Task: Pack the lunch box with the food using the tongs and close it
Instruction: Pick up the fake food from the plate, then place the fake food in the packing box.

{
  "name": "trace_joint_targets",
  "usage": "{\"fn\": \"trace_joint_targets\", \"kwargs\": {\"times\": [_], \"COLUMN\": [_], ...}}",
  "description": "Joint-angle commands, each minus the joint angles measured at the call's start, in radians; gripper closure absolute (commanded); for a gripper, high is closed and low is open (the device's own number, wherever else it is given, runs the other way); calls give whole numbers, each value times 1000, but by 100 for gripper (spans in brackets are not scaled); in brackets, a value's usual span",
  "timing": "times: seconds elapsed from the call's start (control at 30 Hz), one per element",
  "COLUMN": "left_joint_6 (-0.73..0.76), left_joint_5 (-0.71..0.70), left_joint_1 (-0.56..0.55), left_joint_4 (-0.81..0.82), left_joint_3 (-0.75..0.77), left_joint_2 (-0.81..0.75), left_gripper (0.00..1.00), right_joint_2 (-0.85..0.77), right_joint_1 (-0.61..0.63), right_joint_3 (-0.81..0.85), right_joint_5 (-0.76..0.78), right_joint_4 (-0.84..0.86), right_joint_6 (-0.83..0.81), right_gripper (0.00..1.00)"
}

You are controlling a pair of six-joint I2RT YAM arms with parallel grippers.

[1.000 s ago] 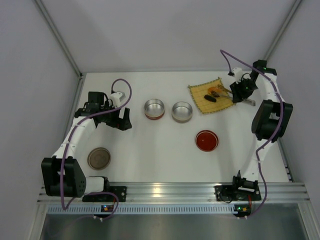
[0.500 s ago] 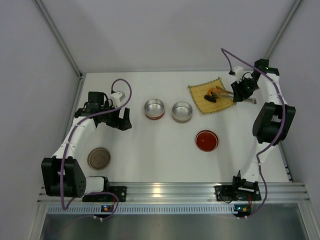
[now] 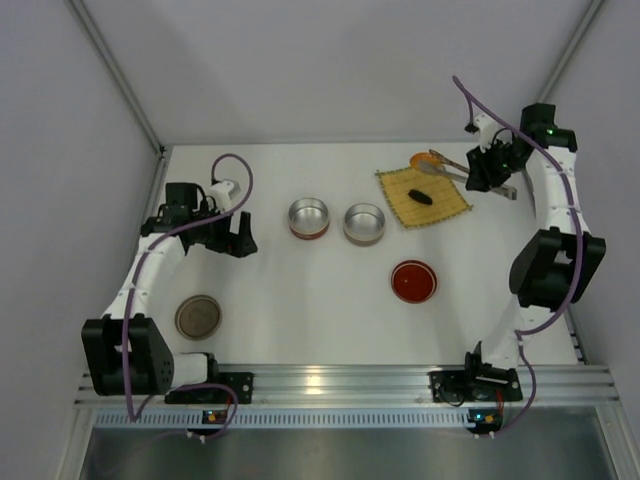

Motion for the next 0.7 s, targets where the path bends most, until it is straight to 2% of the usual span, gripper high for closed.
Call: {"fn": "trace_joint_targets", "kwargs": {"times": [0.0, 0.13, 0.27, 0.5, 0.67], "left_joint_6": [-25, -42, -34, -13, -8], "left_joint_5": [86, 158, 195, 184, 183], "left_joint_1": [66, 135, 189, 197, 197], "left_joint_4": [1, -39, -62, -61, -55], "left_joint_3": [62, 105, 115, 85, 72], "left_joint_2": [6, 59, 85, 88, 85], "left_gripper": [2, 2, 2, 2, 2], "right_joint_2": [-119, -179, -207, -154, -89], "right_joint_1": [79, 180, 364, 576, 668], "right_joint_3": [-28, -80, -125, -154, -143], "right_joint_5": [-92, -81, -31, 63, 104], "right_joint_4": [-48, -1, 96, 240, 303], "right_joint_6": [36, 126, 234, 371, 415], "right_gripper": [100, 100, 100, 100, 100]}}
